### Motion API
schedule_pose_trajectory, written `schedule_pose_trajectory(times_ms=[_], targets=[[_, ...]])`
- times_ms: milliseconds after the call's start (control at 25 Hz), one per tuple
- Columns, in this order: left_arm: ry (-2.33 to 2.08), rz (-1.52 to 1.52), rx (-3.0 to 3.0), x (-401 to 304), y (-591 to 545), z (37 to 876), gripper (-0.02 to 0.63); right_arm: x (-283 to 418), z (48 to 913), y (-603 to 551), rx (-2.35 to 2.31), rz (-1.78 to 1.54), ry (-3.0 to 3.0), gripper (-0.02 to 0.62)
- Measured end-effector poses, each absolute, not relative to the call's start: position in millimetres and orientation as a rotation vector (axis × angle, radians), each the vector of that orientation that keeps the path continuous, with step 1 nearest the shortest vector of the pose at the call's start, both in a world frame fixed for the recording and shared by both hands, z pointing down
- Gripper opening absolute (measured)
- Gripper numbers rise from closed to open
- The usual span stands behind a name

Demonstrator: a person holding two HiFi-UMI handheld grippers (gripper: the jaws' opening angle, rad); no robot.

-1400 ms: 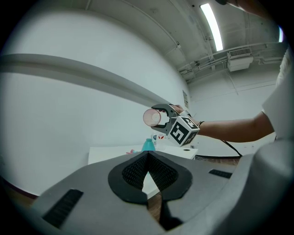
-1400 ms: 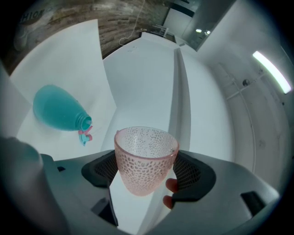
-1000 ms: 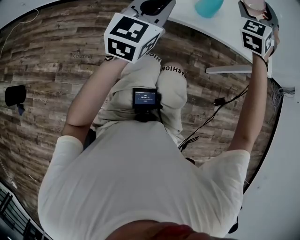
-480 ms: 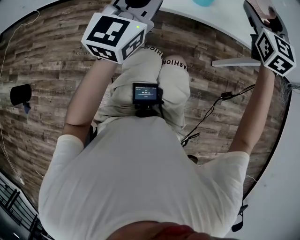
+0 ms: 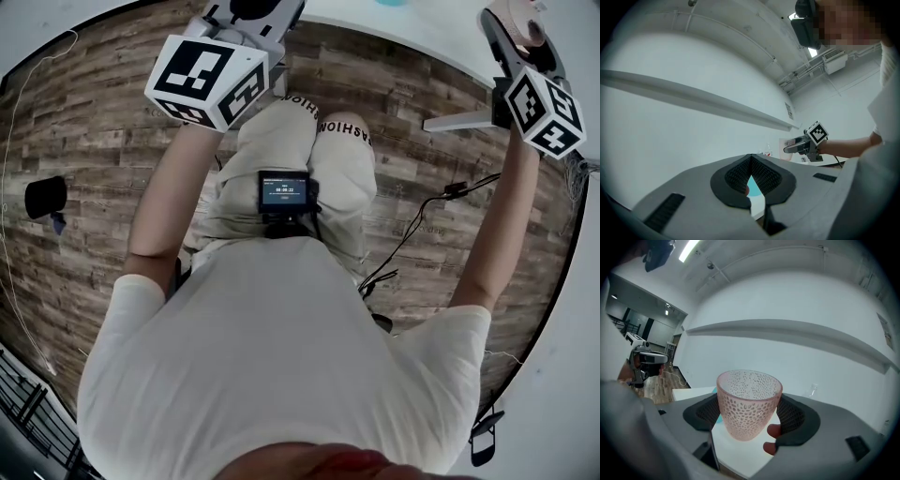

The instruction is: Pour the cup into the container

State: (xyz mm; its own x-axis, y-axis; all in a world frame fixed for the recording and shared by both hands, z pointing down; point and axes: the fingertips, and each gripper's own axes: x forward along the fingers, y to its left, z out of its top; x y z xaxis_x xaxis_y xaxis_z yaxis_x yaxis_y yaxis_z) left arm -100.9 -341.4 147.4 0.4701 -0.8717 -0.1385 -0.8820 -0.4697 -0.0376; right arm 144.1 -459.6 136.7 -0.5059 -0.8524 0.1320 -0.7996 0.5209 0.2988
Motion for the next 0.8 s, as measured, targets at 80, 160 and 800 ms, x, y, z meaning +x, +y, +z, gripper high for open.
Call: schedule_pose_trajectory(times_ms=[80,160,800], targets=[[1.568,0.14,-2.61,-104,-342,150,0.011,148,144,-460,1.393,-0.261,-2.504,0.371],[1.575,0.135,-2.616,-109,-346,151,0.011,152,148,-464,1.392,-0.23,-2.502,0.371],[1.528,0.124,-2.753,-89,-362,173,0.009,199,171,-486,1.433,0.079,-2.561,0.371]])
